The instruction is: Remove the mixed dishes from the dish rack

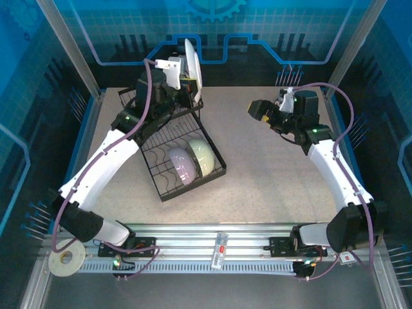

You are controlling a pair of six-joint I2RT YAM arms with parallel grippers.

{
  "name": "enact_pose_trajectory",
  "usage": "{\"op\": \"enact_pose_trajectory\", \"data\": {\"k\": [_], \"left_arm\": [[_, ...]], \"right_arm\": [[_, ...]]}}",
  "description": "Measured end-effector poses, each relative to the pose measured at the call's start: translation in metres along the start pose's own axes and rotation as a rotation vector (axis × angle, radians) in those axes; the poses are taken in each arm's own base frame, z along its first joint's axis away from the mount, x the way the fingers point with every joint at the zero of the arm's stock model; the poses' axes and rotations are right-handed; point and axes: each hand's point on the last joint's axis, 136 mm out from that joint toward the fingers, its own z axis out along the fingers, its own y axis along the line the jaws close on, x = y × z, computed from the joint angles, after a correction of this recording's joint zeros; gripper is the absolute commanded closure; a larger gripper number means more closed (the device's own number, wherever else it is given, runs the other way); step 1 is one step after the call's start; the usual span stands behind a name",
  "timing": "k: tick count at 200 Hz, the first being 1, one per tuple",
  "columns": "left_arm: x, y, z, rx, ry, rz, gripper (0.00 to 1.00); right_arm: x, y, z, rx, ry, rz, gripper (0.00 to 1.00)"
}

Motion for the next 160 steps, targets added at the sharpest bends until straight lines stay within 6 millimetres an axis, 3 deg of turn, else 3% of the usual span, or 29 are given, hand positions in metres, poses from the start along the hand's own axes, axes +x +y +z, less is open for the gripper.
{"op": "enact_pose_trajectory", "data": {"k": [52, 86, 117, 160], "left_arm": [[-0.01, -0.025, -0.029, 0.134, -0.076, 0.187, 1.0], [-0.014, -0.032, -0.041, 0.143, -0.097, 0.324, 1.0], [0.0, -0.053, -0.044, 0.134, -0.079, 0.521, 1.0], [0.024, -0.075, -0.043, 0.101, -0.046, 0.813, 1.0]], "right_arm": [[-0.025, 0.011, -0.016, 0.006, -0.07, -0.024, 0.0], [-0.05, 0.034, -0.039, -0.021, -0.147, -0.057, 0.0], [-0.066, 0.06, -0.057, -0.065, -0.203, -0.083, 0.0], [-0.077, 0.08, -0.069, -0.107, -0.236, -0.065, 0.0]]}}
